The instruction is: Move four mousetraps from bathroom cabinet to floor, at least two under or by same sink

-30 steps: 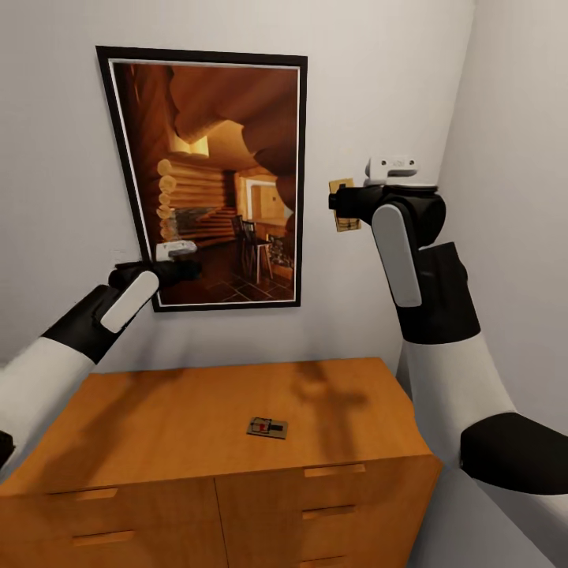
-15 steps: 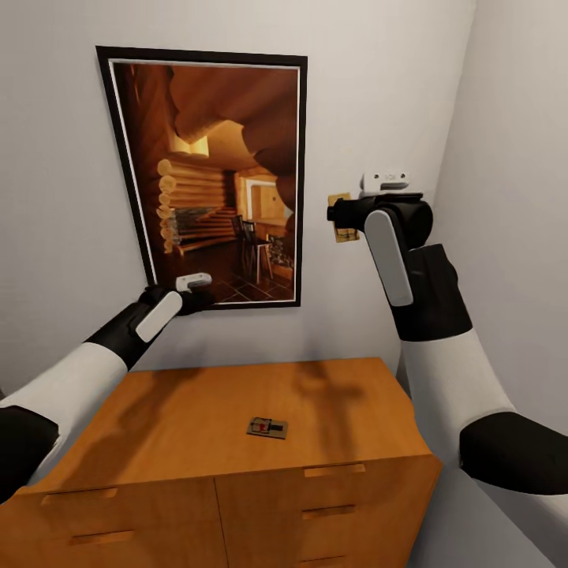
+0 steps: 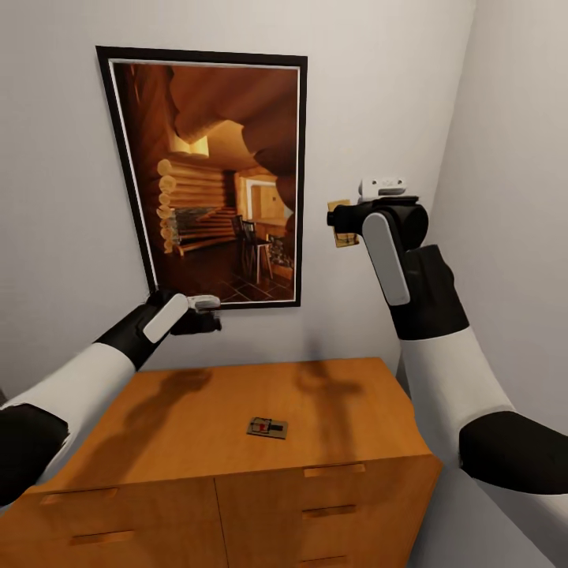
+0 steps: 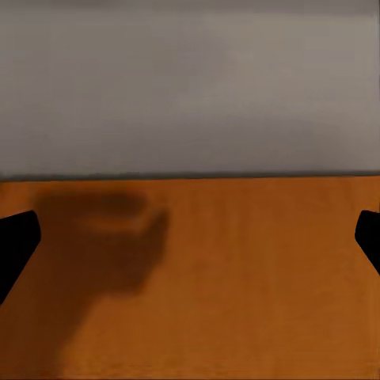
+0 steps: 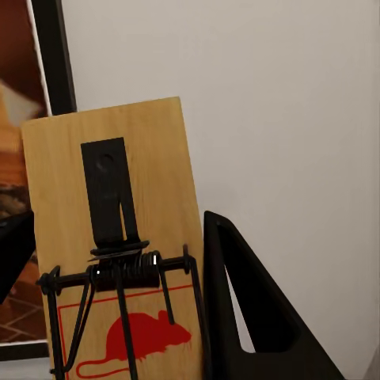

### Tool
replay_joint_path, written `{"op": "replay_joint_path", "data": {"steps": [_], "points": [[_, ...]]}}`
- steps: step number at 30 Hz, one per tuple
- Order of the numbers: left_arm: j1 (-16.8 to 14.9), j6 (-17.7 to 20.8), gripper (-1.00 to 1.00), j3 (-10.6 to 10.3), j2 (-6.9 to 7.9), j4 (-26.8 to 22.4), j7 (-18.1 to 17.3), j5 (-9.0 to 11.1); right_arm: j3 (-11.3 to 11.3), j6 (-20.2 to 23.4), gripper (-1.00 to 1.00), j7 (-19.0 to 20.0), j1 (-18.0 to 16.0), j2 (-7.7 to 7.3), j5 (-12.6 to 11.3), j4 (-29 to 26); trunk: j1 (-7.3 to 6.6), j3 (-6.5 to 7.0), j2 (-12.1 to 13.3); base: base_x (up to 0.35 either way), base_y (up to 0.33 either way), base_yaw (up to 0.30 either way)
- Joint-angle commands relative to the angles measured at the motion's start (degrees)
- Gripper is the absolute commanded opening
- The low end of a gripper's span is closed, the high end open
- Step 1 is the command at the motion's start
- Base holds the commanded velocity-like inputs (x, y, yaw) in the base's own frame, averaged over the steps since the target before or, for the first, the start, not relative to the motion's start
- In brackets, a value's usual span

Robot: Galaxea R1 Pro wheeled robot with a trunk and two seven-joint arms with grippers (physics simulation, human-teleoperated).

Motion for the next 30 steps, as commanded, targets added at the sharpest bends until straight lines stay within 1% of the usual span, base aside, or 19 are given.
{"op": "replay_joint_path", "data": {"steps": [1, 4, 5, 7, 11, 15, 16, 20, 22, 23, 26, 27, 30], "points": [[-0.08, 0.38, 1.0, -0.3, -0.24, 0.61, 1.26, 0.6, 0.04, 0.13, -1.0, -0.71, -0.08, 0.0, -0.69, 0.05, 0.01, -0.09, -0.07, 0.0, 0.0, 0.0], [-0.13, 1.03, 1.0, -0.21, -1.13, 2.81, 3.42, 0.65, 0.01, 0.13, -1.0, -0.69, -0.07, 0.0, -0.69, 0.18, 0.01, -0.09, -0.07, 0.0, 0.0, 0.0], [-0.14, 1.26, 1.0, -0.15, -1.65, 4.2, 4.59, 0.68, -0.02, 0.13, -1.0, -0.7, -0.08, 0.0, -0.69, 0.23, 0.01, -0.09, -0.07, 0.0, 0.0, 0.0], [-0.15, 1.39, 1.0, -0.11, -2.07, 5.46, 5.41, 0.69, -0.02, 0.13, -1.0, -0.7, -0.08, -0.01, -0.69, 0.27, 0.01, -0.09, -0.07, 0.0, 0.0, 0.0], [-0.16, 1.58, 1.0, -0.02, -2.89, 8.19, 6.33, 0.85, 0.0, 0.13, -1.0, -0.71, -0.09, -0.06, -0.69, 0.3, 0.01, -0.09, -0.07, 0.0, 0.0, 0.0], [-0.14, 1.76, 1.0, 0.03, -3.5, 9.18, 6.65, 0.93, 0.05, 0.13, -1.0, -0.71, -0.09, -0.12, -0.69, 0.32, 0.01, -0.09, -0.07, 0.0, 0.0, 0.0], [-0.12, 1.87, 1.0, 0.05, -3.94, 9.46, 6.74, 0.95, 0.07, 0.13, -1.0, -0.69, -0.09, -0.12, -0.69, 0.32, 0.01, -0.09, -0.07, 0.0, 0.0, 0.0], [-0.1, 2.03, 1.0, 0.08, -4.89, 10.35, 6.81, 1.07, 0.09, 0.13, -1.0, -0.7, -0.09, -0.1, -0.68, 0.32, 0.01, -0.09, -0.07, 0.0, 0.0, 0.0], [-0.11, 2.12, 1.0, 0.2, -5.24, 11.23, 6.83, 1.6, 0.1, 0.13, -1.0, -0.67, -0.09, -0.09, -0.68, 0.32, 0.01, -0.09, -0.07, 0.0, 0.0, 0.0], [-0.13, 2.46, 1.0, 0.31, -5.56, 12.07, 6.89, 2.69, 0.12, 0.13, -1.0, -0.69, -0.09, -0.09, -0.69, 0.35, 0.01, -0.09, -0.07, 0.0, 0.0, 0.0], [-0.15, 3.47, 1.0, 0.39, -6.19, 12.9, 7.07, 4.24, 0.14, 0.13, -1.0, -0.7, -0.09, -0.1, -0.69, 0.36, 0.01, -0.09, -0.07, 0.0, 0.0, 0.0], [-0.16, 4.32, 1.0, 0.47, -6.68, 13.26, 7.68, 4.89, 0.12, 0.13, -1.0, -0.7, -0.09, -0.18, -0.69, 0.36, 0.01, -0.09, -0.07, 0.0, 0.0, 0.0], [-0.16, 5.11, 1.0, 0.66, -7.37, 13.79, 9.69, 5.64, 0.07, 0.13, -1.0, -0.67, -0.09, -0.27, -0.69, 0.35, 0.01, -0.09, -0.07, 0.0, 0.0, 0.0]]}}
